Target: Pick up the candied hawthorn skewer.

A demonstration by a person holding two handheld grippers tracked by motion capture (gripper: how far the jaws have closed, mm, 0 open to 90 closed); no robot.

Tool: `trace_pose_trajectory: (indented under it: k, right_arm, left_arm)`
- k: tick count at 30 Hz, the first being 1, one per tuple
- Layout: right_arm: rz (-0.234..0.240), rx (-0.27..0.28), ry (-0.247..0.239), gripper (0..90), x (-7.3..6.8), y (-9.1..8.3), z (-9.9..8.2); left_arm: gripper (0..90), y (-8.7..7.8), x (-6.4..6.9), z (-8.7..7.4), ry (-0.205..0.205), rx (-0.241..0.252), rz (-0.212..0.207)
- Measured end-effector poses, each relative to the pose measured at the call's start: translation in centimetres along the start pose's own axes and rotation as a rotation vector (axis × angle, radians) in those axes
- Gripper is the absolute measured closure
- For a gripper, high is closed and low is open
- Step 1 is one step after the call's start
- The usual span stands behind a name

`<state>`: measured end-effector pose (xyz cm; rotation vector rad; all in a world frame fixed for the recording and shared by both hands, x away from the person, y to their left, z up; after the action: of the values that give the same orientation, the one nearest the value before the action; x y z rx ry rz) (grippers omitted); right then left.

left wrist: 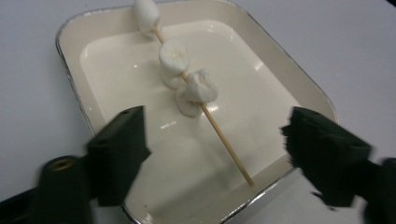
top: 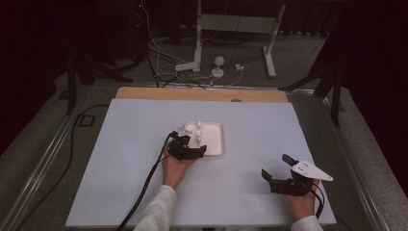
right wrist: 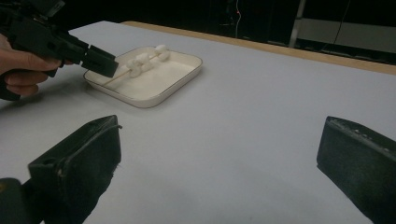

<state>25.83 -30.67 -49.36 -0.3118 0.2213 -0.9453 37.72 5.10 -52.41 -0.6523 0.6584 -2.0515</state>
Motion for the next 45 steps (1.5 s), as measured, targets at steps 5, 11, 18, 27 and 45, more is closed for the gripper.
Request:
trace_pose_trajectory:
  k: [5, 11, 18, 27, 45]
  right_arm:
    - [0.007, 0.008, 0.022, 0.0, 0.2, -0.1, 0.0]
    - [0.002, 0.014, 0.036, 0.0, 0.4, -0.2, 0.0]
    - [0.002, 0.011, 0.03, 0.0, 0.3, -0.1, -0.1]
    - [0.0, 0.01, 0.027, 0.0, 0.4, -0.1, -0.1]
    - [-0.007, 0.004, 0.026, 0.0, 0.4, -0.1, -0.1]
  left_arm:
    - [40.7, 0.2, 0.1, -0.2, -0.003, -0.027, 0.01]
    - [52.2, 0.2, 0.4, -0.3, 0.015, -0.037, 0.031]
    - [71.5, 0.1, 0.1, -0.2, -0.003, -0.058, 0.036]
    - [82.9, 0.0, -0.4, -0.2, -0.049, -0.075, 0.021]
    - [90.0, -1.2, -0.8, 0.1, -0.092, -0.062, -0.049]
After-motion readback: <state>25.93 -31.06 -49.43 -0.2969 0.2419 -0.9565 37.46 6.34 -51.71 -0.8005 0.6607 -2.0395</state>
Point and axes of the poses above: each handheld gripper's, and its own axes: y roughly forward along the jaws, z roughly out of its top, x roughly to its right, the point moved 1 cm from there along y, roughly forward along the jaws, and after that the axes turned 2 degrees about z, right-handed, at the moved point
